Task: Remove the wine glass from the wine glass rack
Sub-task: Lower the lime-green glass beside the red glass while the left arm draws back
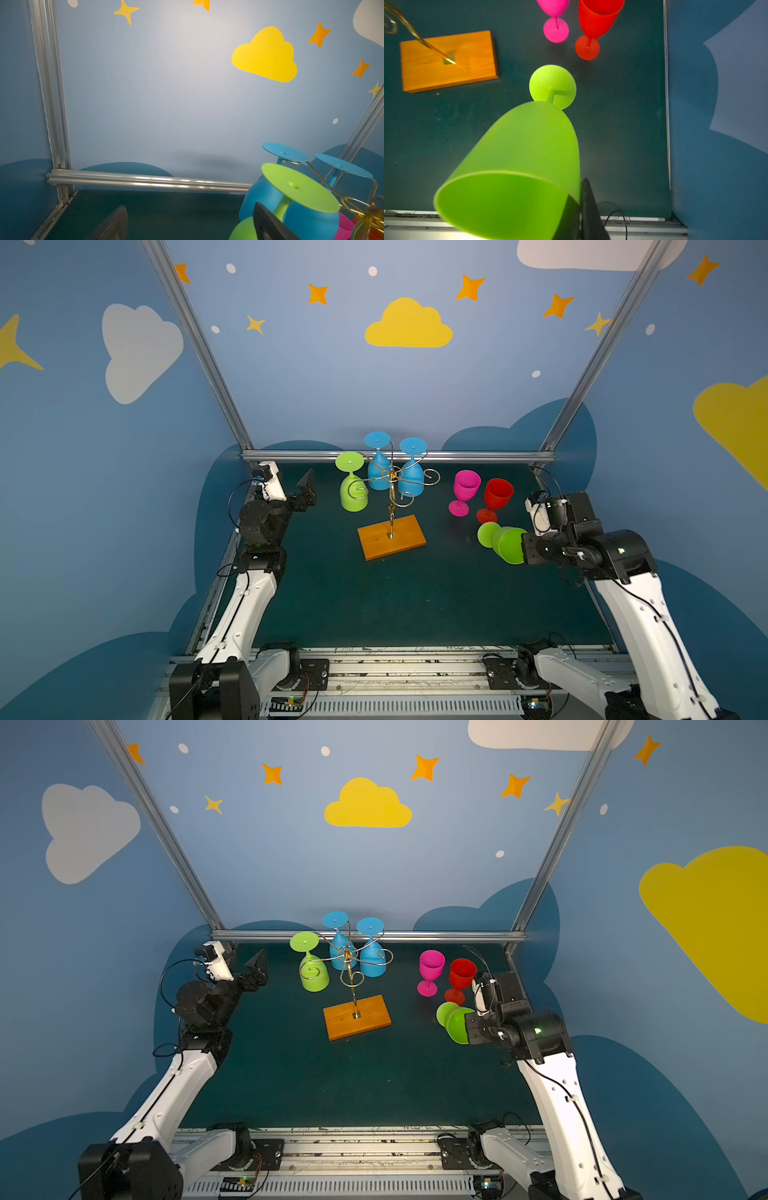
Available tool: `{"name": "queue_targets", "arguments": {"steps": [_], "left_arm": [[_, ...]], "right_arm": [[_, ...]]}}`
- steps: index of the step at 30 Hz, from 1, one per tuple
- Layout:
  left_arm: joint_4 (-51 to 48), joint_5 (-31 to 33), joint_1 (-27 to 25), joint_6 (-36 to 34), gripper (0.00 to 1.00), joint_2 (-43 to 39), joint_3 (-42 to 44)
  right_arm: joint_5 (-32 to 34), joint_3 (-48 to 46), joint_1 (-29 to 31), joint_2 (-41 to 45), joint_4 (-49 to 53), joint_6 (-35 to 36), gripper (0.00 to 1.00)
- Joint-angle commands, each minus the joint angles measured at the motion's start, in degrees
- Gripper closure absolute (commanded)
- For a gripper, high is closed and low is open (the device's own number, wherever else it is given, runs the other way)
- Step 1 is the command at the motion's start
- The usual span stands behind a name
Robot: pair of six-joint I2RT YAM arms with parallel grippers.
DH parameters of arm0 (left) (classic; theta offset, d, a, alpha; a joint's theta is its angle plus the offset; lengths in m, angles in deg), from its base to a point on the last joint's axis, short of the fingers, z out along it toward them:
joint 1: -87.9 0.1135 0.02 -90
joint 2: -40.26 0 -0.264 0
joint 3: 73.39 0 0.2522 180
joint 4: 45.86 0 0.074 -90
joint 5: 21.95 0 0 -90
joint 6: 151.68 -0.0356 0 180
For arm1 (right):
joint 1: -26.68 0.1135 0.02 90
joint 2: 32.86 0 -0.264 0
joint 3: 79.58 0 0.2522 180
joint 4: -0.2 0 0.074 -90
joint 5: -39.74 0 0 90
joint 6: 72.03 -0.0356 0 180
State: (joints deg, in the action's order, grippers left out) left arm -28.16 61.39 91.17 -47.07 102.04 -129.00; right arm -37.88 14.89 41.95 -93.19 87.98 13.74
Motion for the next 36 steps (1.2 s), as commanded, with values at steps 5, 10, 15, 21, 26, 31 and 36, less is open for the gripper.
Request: {"name": "queue_targets", "arguments": {"steps": [5,10,15,21,26,31,36], "left_arm": [[0.56,0.57,0.16,0.47,0.07,-2.23,1.00],[-0.35,1.81,0.14,0.99,0.07,-2.56,1.09],[-1.45,3.16,-0.33,0.08,0.07,-4.20,0.91],[-2.28,5.24,-0.95,-1.08,0.07,-5.97,1.20],[-2.44,5.61,-1.24,-0.99,0.07,-6.39,1.18],[-2.66,6.29,-1.36,-2.44,0.07,-6.82,1.15],[-2.94,6.57,-1.36,-2.97,0.07,-7.11,1.20]], "right_arm": [[1.74,-1.91,-8.11,-5.03,-0.22,1.64,1.00],[0.27,1.92,-14.45,-10.62,-2.84,1.36,1.00],[0.02,3.92,-19.19,-17.08,-6.47,2.09,1.00],[-0.37,7.93,-22.22,-25.74,-8.79,2.85,1.00],[-0.06,16.45,-22.60,-34.22,-4.54,2.04,1.00],[-1.12,24.36,-23.16,-42.46,-1.68,1.70,1.00],[-2.69,33.85,-23.57,-50.78,2.76,0.66,1.00]]}}
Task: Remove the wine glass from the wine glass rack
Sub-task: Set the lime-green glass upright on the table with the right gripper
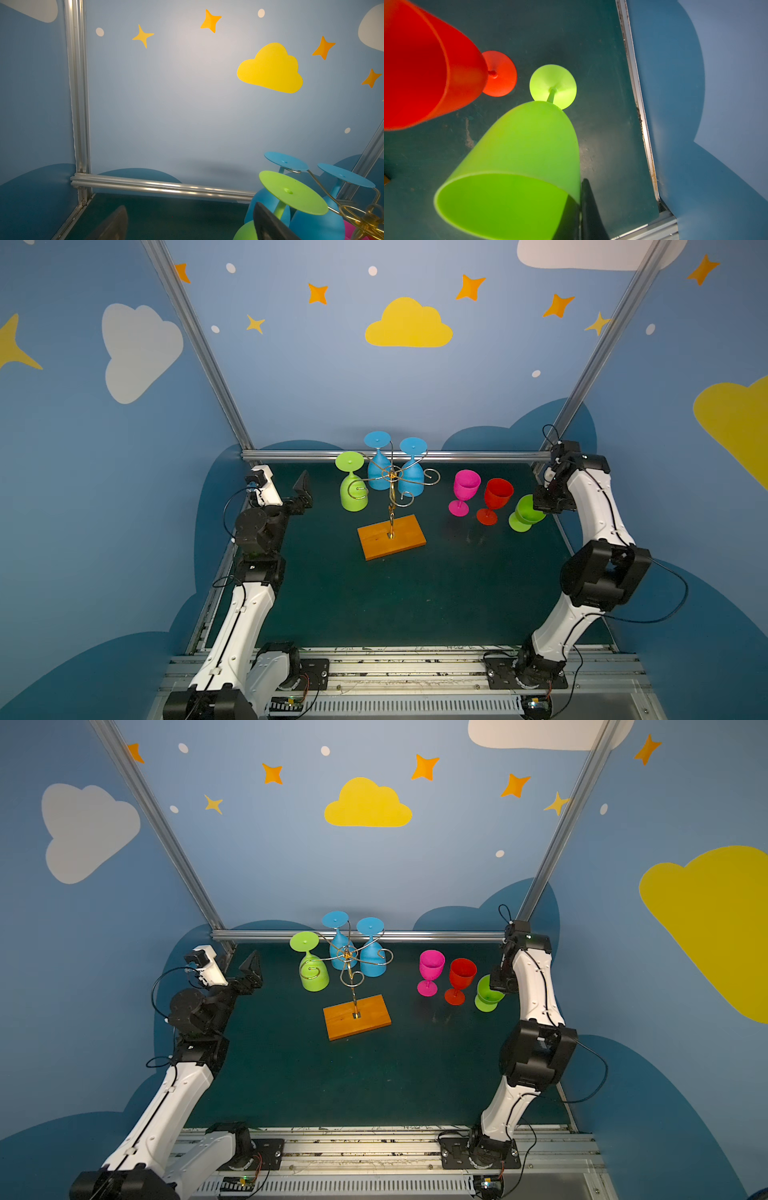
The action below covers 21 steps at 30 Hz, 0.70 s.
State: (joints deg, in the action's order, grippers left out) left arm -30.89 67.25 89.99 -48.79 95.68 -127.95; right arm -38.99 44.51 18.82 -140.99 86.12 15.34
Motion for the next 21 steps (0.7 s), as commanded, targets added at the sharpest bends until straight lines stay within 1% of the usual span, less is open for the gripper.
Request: {"name": "queue_targets", "arguments": {"steps": [1,6,8,16,21], "left_arm": [[-0.25,0.74,-0.16,-1.35,0.07,-0.80,0.19],[-0.30,0.80,0.00,-1.40,0.07,-0.94,0.13],[-0.37,0.80,0.06,-1.45,0.07,-0.84,0.18],[-0.34,0.79,0.29,-1.32,0.07,-0.84,0.19],[-0.40,0.76,0.38,-1.34,0.07,-1.10,0.11]], "right_arm": [[-1.68,6.52,-0.40,-4.90,6.12,-1.13,1.00],[-2.44,18.30,-0.66,-13.80,14.00,-3.07,1.00],[-2.87,20.44,-0.76,-15.62,15.07,-3.25,1.00],[-3.66,20.72,-1.36,-16.49,13.90,-3.06,1.00],[-5.98,20.99,-2.59,-17.23,13.23,-3.10,1.00]]}}
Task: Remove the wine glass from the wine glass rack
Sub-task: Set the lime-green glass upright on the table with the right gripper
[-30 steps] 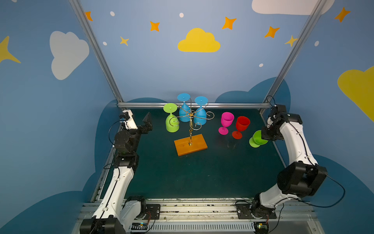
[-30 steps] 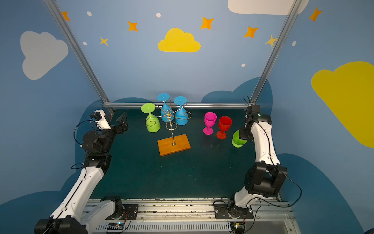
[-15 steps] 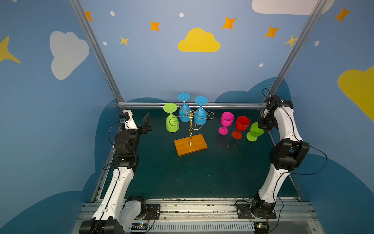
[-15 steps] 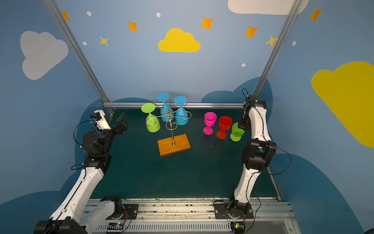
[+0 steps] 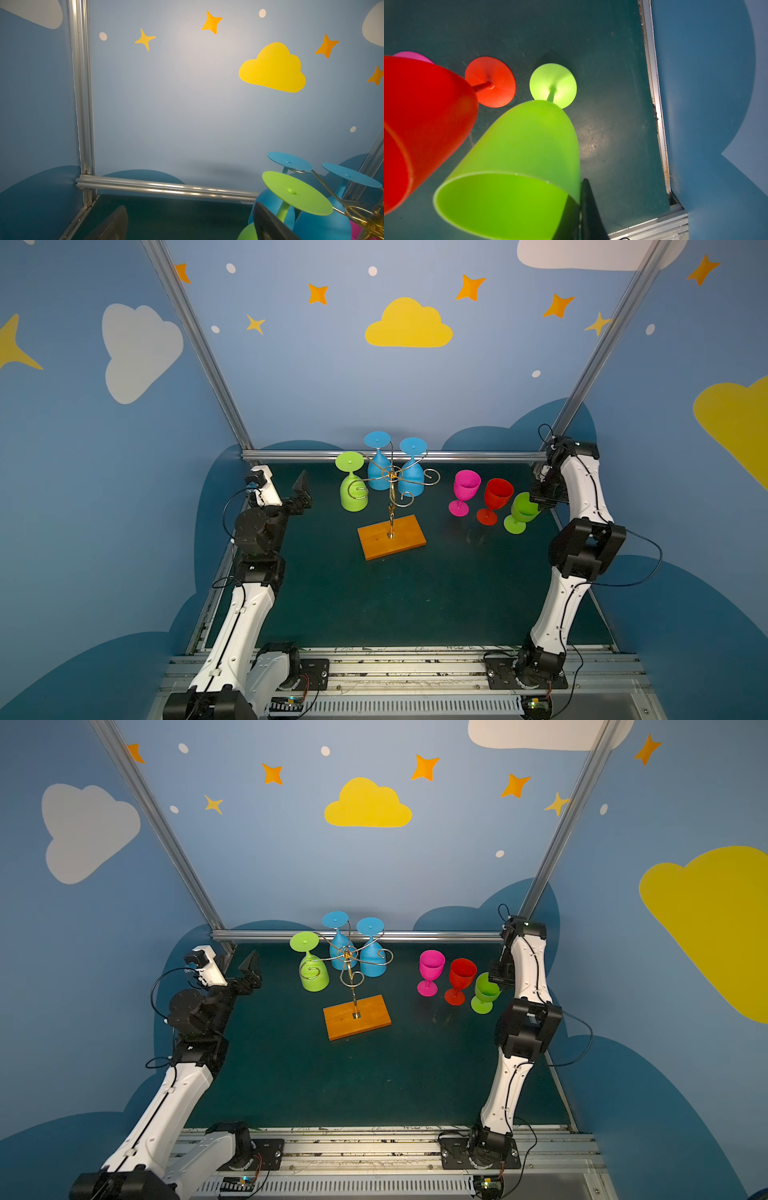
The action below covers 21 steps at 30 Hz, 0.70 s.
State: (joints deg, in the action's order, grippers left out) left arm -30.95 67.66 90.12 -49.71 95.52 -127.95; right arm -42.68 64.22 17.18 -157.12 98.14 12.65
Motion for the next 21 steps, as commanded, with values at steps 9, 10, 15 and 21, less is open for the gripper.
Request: {"name": "queue_targets", "arguments": {"steps": [9,10,15,21], "left_arm": [[-0.43,0.63,0.26,-0.71,0.07,-1.36,0.15],[-0.43,0.72,0.29,-0.75,0.07,-1.46,0.11],[-0.53,0.81,0.33,-0.88,0.07,-1.77,0.15],[-0.98,1.34,0.30,-1.11,0.07,-2.21,-0.07]], "right_arm": [[-5.02,2.10,-2.18,-1.01,0.19,-0.63,0.91],[-5.27,2.52,-2.35,-1.08,0.28,-0.65,0.87],[-7.05,4.87,-2.72,-0.38,0.48,-0.96,0.73],[-9.46,5.70,-3.33,2.37,-0.60,-1.34,0.67]]}}
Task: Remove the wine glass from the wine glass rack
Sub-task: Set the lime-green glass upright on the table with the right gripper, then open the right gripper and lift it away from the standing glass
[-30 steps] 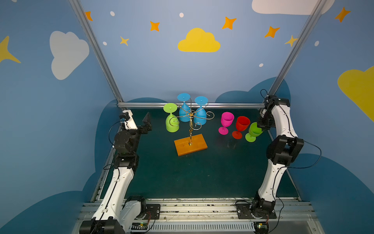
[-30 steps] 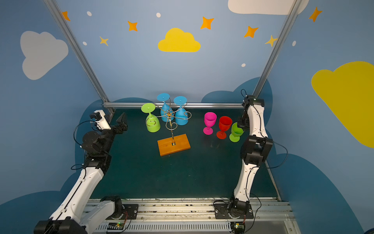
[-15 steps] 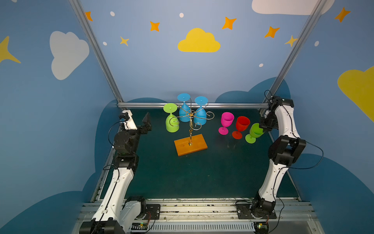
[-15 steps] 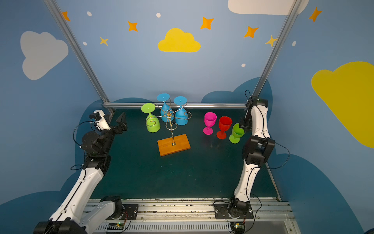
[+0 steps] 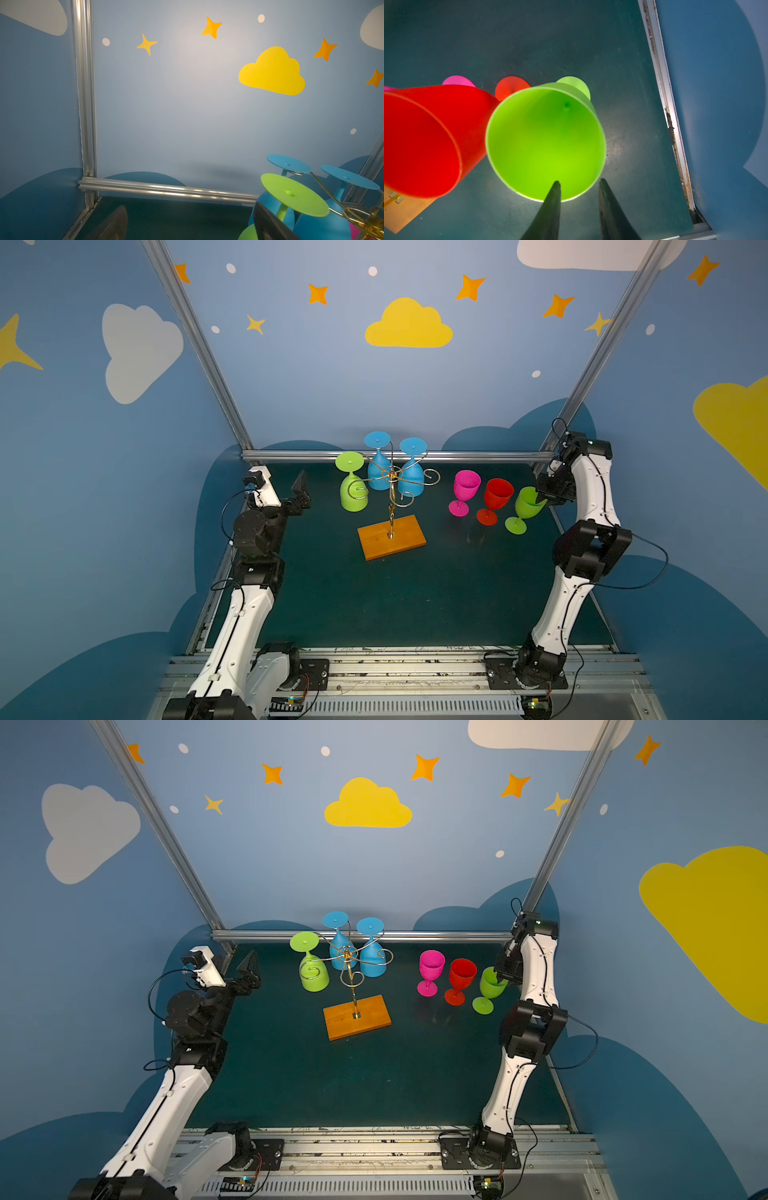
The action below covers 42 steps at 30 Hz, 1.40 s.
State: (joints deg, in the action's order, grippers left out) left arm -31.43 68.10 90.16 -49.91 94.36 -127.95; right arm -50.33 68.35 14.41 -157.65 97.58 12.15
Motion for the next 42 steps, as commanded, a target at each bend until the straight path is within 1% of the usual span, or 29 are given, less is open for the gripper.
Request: {"name": "queue_targets", "arguments": {"steps": [1,7,9,12,15,18,19,20,22,23,26,31,34,37,39,42], "left_arm": [[-0.57,1.08,0.27,-0.89,0.07,-1.16,-0.07],[-1.22,1.83,0.28,-0.74,0.07,-1.15,-0.25],[-1.49,2.29,0.28,-0.59,0.07,-1.04,-0.25],[-1.96,2.58,0.28,-0.04,0.07,-0.93,-0.42],[-2.68,2.59,0.31,0.87,0.07,-0.76,-0.72],[-4.60,1.85,0.39,1.60,0.07,-0.21,-1.70],[-5.41,1.51,0.52,1.88,0.07,0.04,-2.17],[-6.28,1.07,0.56,2.09,0.07,0.20,-2.63],[-7.49,0.45,0.77,2.57,0.07,0.40,-3.26],[-7.85,0.19,0.89,2.86,0.07,0.43,-3.49],[-9.68,-0.90,1.54,4.87,0.08,0.98,-4.69],[-11.05,-4.60,1.91,8.76,0.08,1.59,-6.42],[-16.53,-7.77,2.07,10.34,0.09,2.82,-10.90],[-25.15,-8.84,2.46,14.97,0.13,5.03,-16.41],[-27.78,-11.39,2.87,17.90,0.15,6.37,-18.09],[-28.24,-17.13,3.27,21.61,0.17,8.39,-19.20]], "right_arm": [[-1.94,1.68,-0.73,3.56,-0.19,-0.85,0.66],[-6.05,1.60,-1.09,9.45,-0.97,-1.87,0.66],[-8.85,0.98,-1.09,12.18,-1.19,-2.65,0.66],[-13.33,-4.76,-0.46,18.90,-4.84,-3.11,0.65],[-18.24,-17.55,0.32,29.00,-14.41,-3.42,0.61],[-25.11,-35.68,1.00,41.71,-31.79,-2.42,0.56],[-24.95,-42.42,1.83,46.34,-38.92,-5.58,0.55],[-24.66,-48.74,2.58,51.09,-45.44,-7.30,0.52],[-23.45,-56.03,4.40,57.79,-52.72,-7.80,0.47],[-22.94,-58.30,5.34,60.44,-54.46,-7.47,0.45],[-23.56,-62.12,7.88,64.65,-56.39,-6.54,0.43],[-25.27,-67.81,11.97,68.02,-60.72,-6.41,0.40],[-25.79,-71.82,14.71,69.10,-63.69,-6.39,0.39],[-24.78,-74.55,18.33,70.00,-64.72,-5.47,0.38],[-23.91,-75.83,20.89,70.97,-65.07,-4.83,0.35],[-21.35,-77.91,24.36,72.76,-65.47,-4.42,0.30]]}}
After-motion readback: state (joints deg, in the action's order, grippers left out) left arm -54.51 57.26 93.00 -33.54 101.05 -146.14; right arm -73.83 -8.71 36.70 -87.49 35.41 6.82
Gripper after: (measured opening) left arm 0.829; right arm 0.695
